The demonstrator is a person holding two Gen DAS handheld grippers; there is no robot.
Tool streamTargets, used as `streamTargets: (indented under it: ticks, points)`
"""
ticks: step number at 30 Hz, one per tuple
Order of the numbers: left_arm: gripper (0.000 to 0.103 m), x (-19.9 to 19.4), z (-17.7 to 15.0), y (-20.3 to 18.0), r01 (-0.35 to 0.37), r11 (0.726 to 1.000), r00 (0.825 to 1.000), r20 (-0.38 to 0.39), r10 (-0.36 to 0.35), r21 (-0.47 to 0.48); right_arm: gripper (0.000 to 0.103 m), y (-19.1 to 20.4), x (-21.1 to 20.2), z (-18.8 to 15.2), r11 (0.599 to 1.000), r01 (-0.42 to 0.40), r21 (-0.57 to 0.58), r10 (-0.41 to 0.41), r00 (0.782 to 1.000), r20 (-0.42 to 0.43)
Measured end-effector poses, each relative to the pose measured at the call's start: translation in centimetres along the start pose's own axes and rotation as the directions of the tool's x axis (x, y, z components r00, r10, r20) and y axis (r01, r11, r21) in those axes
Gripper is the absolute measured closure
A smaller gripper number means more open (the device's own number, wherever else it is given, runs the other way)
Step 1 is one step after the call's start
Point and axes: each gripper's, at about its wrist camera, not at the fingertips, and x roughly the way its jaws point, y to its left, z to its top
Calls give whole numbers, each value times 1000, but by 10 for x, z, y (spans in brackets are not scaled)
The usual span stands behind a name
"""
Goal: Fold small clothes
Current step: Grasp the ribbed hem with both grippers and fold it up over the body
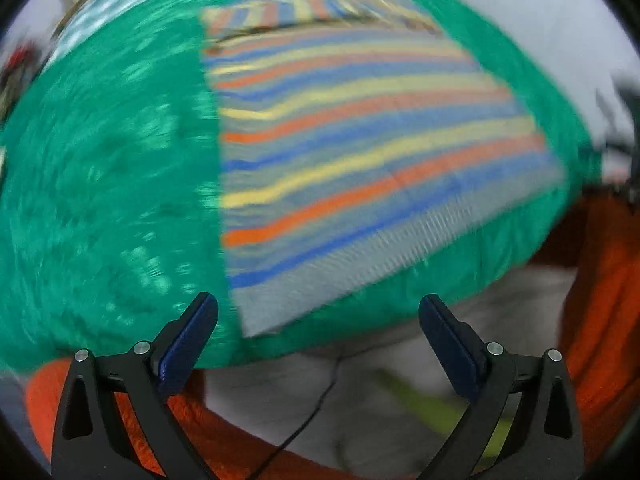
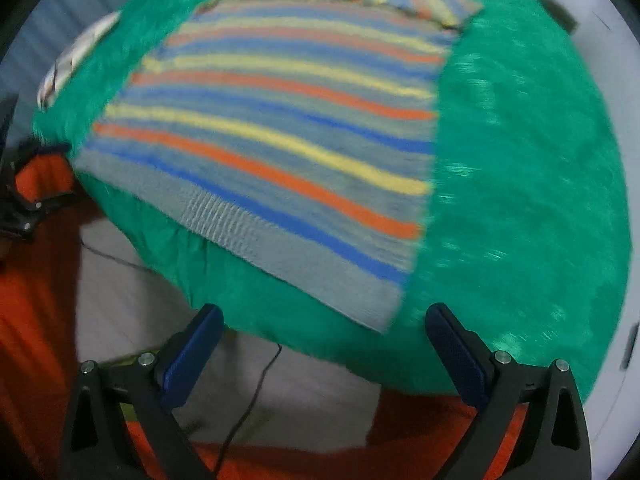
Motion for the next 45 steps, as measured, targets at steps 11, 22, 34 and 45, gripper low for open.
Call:
streamTargets:
  ticks: [11, 22, 34, 45]
  points:
    - [43, 50, 15, 31, 85, 979, 992, -80, -101, -184, 33, -65, 25, -14, 852, -313, 420, 311, 947, 76]
    - [97, 35, 24, 33, 140, 963, 981, -97, -166, -232, 97, -62, 14, -3, 830, -351, 433, 335, 935, 117]
    - [98, 20, 145, 98, 301, 889, 951, 182, -251, -345, 97, -101, -14, 89, 759, -474, 446, 286, 858, 427]
    - [98, 72, 299, 146, 243, 886, 960, 230, -161, -395, 97, -173, 1, 245, 767, -448, 458, 169, 831, 529]
